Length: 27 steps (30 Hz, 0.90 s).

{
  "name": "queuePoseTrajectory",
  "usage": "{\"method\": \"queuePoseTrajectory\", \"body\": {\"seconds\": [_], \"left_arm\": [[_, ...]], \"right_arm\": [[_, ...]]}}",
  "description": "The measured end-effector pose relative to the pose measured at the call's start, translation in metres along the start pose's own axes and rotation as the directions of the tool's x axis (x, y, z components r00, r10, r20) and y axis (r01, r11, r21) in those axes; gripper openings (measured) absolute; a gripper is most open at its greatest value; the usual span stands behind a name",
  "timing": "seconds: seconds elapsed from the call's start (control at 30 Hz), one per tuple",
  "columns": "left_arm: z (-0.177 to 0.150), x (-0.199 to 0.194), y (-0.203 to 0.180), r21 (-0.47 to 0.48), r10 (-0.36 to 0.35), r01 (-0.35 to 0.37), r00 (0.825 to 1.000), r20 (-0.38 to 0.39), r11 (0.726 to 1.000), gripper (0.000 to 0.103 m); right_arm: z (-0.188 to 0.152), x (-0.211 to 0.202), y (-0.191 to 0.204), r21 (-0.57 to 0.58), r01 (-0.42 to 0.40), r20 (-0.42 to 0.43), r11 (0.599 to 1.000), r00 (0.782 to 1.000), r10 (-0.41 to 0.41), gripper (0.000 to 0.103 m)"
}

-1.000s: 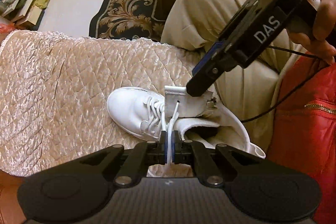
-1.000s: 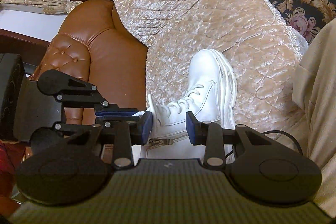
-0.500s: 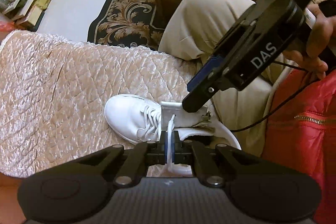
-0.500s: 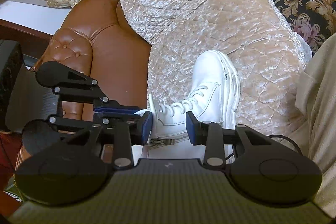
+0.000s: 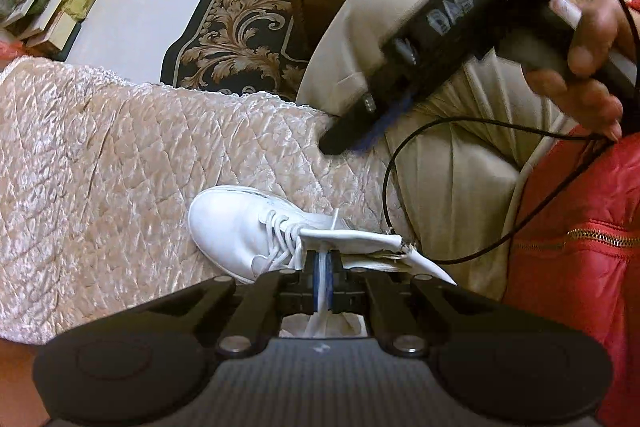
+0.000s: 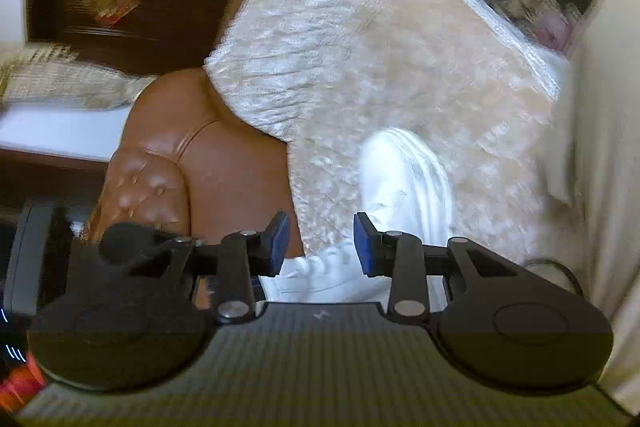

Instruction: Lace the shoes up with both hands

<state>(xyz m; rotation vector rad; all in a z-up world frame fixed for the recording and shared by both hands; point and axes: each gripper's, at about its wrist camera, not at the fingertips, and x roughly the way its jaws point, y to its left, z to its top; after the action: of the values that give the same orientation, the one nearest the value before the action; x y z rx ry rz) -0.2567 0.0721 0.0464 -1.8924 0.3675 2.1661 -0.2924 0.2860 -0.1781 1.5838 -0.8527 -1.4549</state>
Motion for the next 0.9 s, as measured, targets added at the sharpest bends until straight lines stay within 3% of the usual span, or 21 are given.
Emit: {"method": "queuePoseTrajectory", "body": {"seconds": [0.1,0.2,0.27,0.53,0.77,0.83,0.9], "left_arm": [[-0.002,-0.001,0.001,-0.010,-0.002,0.002,1.000,0.008,1.000,0.004],[-0.003,-0.002,0.001,-0.018,-0.003,0.003,1.000,0.014,1.000,0.004],[-0.004,-0.002,0.002,-0.026,-0.001,0.002,1.000,0.019,1.000,0.004],[-0.006,-0.002,0.001,-0.036,-0.001,0.002,1.000,0.028,0.999,0.004],[-0.010,-0.001,0.001,-0.051,-0.007,0.008,1.000,0.029,0.999,0.004],[-0.011,-0.001,0.001,-0.053,-0.007,0.008,0.999,0.032,0.999,0.004],[-0.010,-0.001,0.001,-0.052,0.004,-0.002,0.999,0.034,0.999,0.007]], "right_arm": [[-0.004,0.017,0.001,0.019,-0.038,-0.090,0.999,0.995,0.040,0.041],[-0.003,0.027,0.008,0.017,-0.045,-0.119,0.999,0.992,0.047,0.039],[-0.004,0.031,0.010,0.035,-0.052,-0.126,0.998,0.990,0.056,0.014],[-0.007,0.039,0.002,0.113,-0.082,-0.129,0.990,0.987,0.097,0.013],[-0.009,0.044,0.023,-0.053,-0.063,-0.136,0.997,0.989,0.055,0.003],[-0.011,0.043,0.035,-0.146,-0.035,-0.135,0.989,0.991,0.016,0.003],[-0.018,0.043,0.055,-0.307,0.023,-0.111,0.952,0.992,-0.059,0.003]]}}
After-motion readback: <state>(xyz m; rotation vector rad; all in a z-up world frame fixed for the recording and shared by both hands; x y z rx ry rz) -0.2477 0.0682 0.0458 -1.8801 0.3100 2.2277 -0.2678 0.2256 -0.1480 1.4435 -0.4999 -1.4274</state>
